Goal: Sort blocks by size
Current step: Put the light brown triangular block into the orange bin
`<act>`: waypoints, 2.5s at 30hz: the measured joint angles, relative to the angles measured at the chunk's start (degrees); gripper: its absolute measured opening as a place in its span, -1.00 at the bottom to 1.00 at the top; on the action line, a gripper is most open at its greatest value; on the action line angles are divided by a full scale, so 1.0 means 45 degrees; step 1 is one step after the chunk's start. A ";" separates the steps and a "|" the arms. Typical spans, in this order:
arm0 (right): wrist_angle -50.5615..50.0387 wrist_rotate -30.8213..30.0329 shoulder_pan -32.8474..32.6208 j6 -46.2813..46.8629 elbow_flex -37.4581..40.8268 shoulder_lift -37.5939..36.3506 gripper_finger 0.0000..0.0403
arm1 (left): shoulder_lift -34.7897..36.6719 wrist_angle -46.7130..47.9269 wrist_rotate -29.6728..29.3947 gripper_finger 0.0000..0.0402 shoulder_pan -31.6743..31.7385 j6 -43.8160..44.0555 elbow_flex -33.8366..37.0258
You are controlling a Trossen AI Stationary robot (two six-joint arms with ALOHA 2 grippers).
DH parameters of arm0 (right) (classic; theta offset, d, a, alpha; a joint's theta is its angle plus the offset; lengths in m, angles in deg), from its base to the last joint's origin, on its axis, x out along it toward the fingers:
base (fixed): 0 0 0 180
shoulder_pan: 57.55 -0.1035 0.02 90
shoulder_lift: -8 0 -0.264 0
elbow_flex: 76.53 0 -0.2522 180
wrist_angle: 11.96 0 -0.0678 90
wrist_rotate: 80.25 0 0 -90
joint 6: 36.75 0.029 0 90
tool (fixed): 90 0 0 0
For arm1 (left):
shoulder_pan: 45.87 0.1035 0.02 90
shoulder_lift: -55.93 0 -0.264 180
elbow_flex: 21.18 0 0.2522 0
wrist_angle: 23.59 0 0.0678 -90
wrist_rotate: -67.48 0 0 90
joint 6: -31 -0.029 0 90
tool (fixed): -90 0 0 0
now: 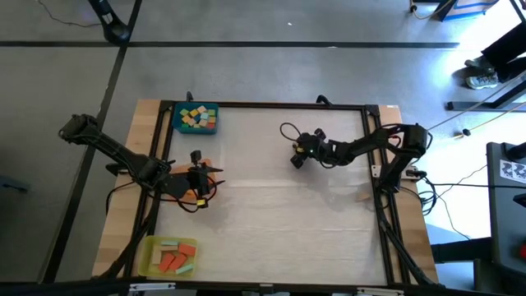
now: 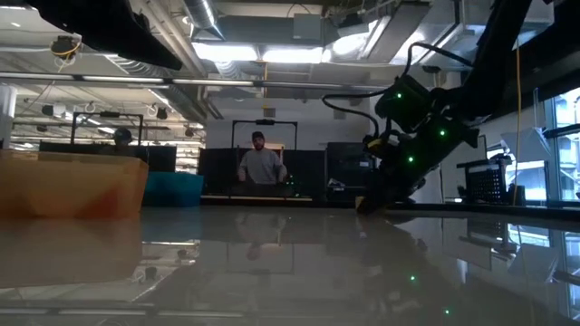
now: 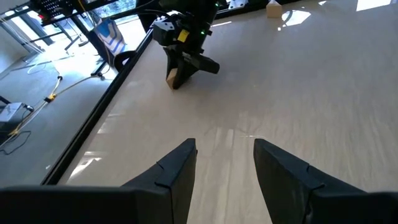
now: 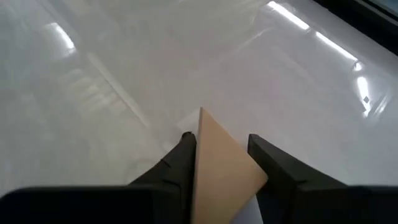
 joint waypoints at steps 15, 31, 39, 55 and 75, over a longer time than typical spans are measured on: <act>0.0048 0.2446 -0.2526 -0.0948 -0.3032 -0.0862 -0.41 | 0.0055 0.0164 -0.0001 -0.25 -0.0279 -0.0151 -0.0786; 0.0062 0.3699 -0.3183 -0.1520 -0.8059 0.1408 -0.40 | 0.2423 0.1522 -0.0147 -0.25 -0.0737 -0.1063 -0.2773; -0.0067 0.4990 -0.3178 -0.2529 -1.1862 0.4559 -0.40 | 0.3563 0.1324 -0.0178 -0.25 -0.0706 -0.1133 -0.2778; 0.0059 0.7207 -0.3339 -0.1993 -1.8213 1.0012 -0.34 | 0.3345 0.1382 -0.0204 -0.25 -0.0646 -0.1109 -0.2749; -1.1715 0.6825 -0.3159 -0.4800 -1.8642 0.6366 0.19 | 0.3293 0.1457 -0.0203 -0.25 -0.0646 -0.1088 -0.2749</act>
